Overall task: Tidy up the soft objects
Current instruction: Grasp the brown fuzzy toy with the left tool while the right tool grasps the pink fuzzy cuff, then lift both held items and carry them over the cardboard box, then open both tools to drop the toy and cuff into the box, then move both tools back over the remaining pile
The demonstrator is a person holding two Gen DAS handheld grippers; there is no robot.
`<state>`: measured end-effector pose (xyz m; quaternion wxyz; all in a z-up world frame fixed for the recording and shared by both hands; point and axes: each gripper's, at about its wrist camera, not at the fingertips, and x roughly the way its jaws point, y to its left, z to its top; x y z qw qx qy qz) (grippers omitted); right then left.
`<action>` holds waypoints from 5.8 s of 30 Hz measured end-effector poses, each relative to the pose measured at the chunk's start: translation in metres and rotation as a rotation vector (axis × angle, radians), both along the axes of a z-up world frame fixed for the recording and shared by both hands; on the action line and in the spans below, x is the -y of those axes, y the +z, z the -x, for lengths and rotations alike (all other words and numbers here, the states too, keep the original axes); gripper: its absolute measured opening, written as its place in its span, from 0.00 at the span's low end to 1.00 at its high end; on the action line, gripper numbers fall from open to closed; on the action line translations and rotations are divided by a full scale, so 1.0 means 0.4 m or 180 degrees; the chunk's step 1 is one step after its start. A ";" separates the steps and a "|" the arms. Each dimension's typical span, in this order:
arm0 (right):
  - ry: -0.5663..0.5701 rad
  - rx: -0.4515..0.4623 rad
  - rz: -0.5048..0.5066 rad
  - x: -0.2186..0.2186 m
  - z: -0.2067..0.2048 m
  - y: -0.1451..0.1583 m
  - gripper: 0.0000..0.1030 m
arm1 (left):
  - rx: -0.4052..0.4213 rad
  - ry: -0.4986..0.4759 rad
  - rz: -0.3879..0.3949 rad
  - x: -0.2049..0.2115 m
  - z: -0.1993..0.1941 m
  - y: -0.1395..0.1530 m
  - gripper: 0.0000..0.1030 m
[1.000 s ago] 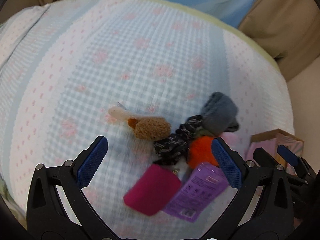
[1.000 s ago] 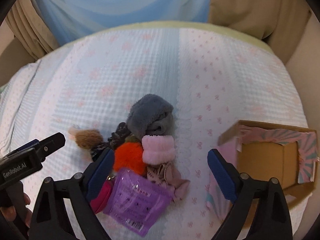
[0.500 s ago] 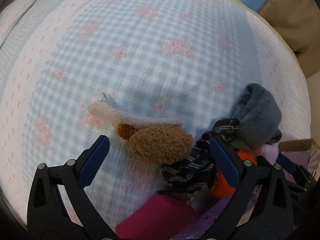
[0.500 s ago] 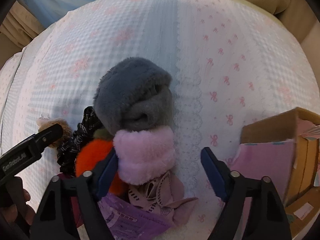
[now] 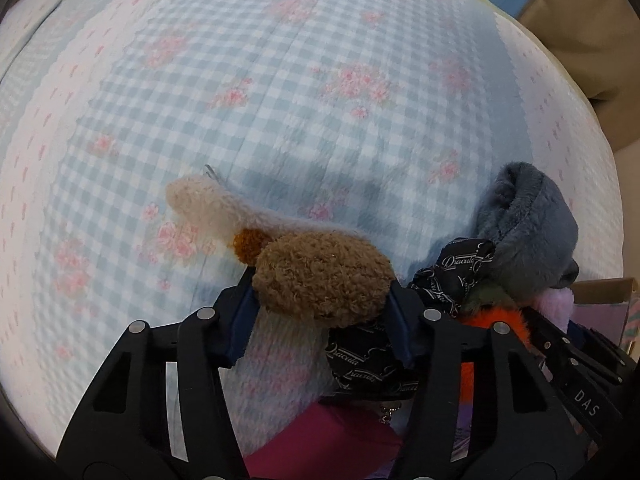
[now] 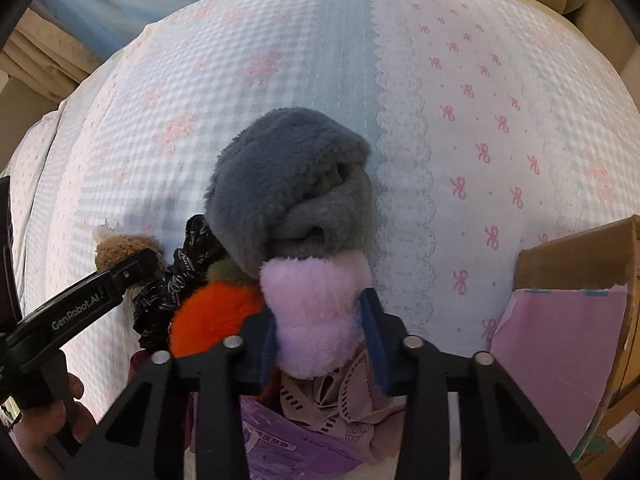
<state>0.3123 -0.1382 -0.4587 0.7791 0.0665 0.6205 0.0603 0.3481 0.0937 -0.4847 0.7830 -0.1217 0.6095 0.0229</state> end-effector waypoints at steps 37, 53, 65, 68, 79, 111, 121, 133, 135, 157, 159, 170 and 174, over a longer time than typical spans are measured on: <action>0.0018 0.1146 -0.0117 0.037 0.329 0.647 0.24 | 0.1164 0.0017 -0.0209 -0.005 0.300 0.681 0.47; -0.0146 0.1436 0.0051 0.428 0.510 0.801 0.24 | 0.1467 -0.0300 0.0077 0.444 0.497 0.844 0.47; -0.0622 0.1116 0.0240 0.679 0.493 0.715 0.24 | 0.1193 -0.0993 0.0166 0.801 0.455 0.763 0.47; -0.0707 0.0971 0.0243 0.726 0.469 0.667 0.24 | 0.1094 -0.1114 0.0117 0.851 0.427 0.712 0.47; -0.0814 0.0376 0.0145 0.839 0.320 0.411 0.24 | 0.0546 -0.1556 -0.0120 1.010 0.324 0.421 0.47; -0.0723 -0.0051 -0.0310 0.844 0.193 0.174 1.00 | -0.0073 -0.1794 -0.0274 1.005 0.271 0.177 1.00; -0.0808 0.0126 -0.0335 0.824 0.237 0.283 1.00 | 0.0163 -0.1705 -0.0319 0.968 0.303 0.287 1.00; -0.0615 0.0664 0.0091 0.730 0.403 0.580 1.00 | 0.0739 -0.1545 -0.0340 0.874 0.376 0.566 1.00; -0.0610 0.0746 0.0140 0.713 0.434 0.624 1.00 | 0.0870 -0.1506 -0.0336 0.850 0.404 0.630 1.00; -0.0438 0.1720 0.0131 0.544 0.677 0.883 1.00 | 0.1665 -0.0893 -0.0499 0.513 0.682 0.987 1.00; -0.0401 0.1721 0.0071 0.518 0.674 0.873 1.00 | 0.1615 -0.0845 -0.0501 0.473 0.694 0.976 1.00; -0.0447 0.1477 -0.0143 0.302 0.616 0.786 1.00 | 0.1329 -0.0842 -0.0390 0.251 0.660 0.865 1.00; -0.0596 0.1302 -0.0174 0.210 0.586 0.737 1.00 | 0.1159 -0.1052 -0.0317 0.184 0.604 0.794 1.00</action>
